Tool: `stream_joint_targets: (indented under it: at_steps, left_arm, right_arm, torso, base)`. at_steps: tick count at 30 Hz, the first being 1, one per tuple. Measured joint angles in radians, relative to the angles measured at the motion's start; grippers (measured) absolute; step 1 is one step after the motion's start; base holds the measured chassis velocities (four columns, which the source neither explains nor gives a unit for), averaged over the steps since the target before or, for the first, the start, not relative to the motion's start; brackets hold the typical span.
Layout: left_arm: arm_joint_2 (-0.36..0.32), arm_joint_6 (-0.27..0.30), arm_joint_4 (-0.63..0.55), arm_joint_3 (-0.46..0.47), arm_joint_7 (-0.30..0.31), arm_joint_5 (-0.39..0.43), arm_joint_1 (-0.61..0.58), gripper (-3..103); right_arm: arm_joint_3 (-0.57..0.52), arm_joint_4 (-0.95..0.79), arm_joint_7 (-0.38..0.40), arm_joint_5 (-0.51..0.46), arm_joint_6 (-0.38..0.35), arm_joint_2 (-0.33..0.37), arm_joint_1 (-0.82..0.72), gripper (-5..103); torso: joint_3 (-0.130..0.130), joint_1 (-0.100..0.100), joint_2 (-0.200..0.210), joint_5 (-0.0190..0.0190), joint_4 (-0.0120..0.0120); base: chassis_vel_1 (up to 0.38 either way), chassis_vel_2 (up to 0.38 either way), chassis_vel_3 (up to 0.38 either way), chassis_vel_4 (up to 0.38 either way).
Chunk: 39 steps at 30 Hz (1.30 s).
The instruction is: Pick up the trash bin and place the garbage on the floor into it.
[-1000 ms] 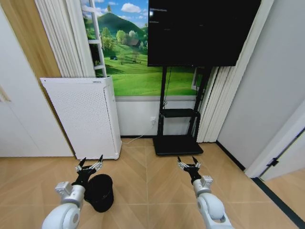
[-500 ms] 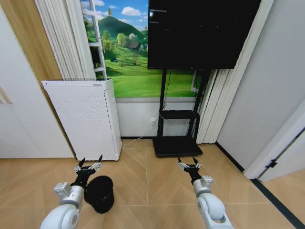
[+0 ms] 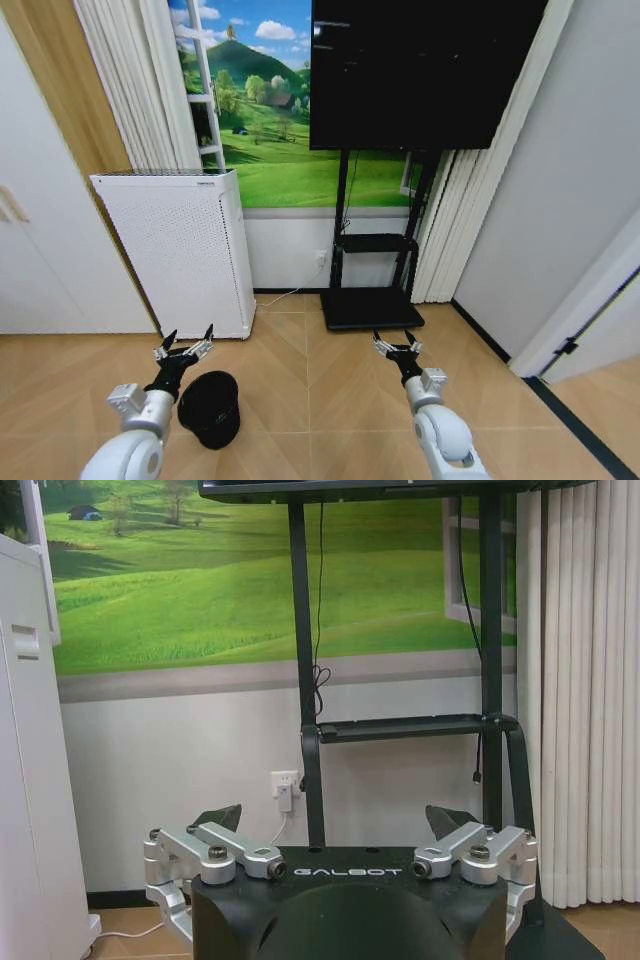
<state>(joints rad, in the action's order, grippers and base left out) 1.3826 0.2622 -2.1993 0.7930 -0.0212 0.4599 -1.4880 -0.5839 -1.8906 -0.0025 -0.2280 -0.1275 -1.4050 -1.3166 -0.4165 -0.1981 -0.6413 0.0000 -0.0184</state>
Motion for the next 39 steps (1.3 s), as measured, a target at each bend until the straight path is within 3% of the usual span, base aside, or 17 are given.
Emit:
stream_joint_targets:
  at_steps: [39]
  left_arm:
    - [0.005,0.002,0.003,-0.011,0.006,-0.016,0.011,100]
  right_arm:
    - [0.000,0.000,-0.001,0.000,0.002,0.000,0.000,100]
  torso:
    - [-0.101,-0.071,-0.172,0.0000,0.0000]
  base:
    - [0.000,0.000,0.000,0.000]
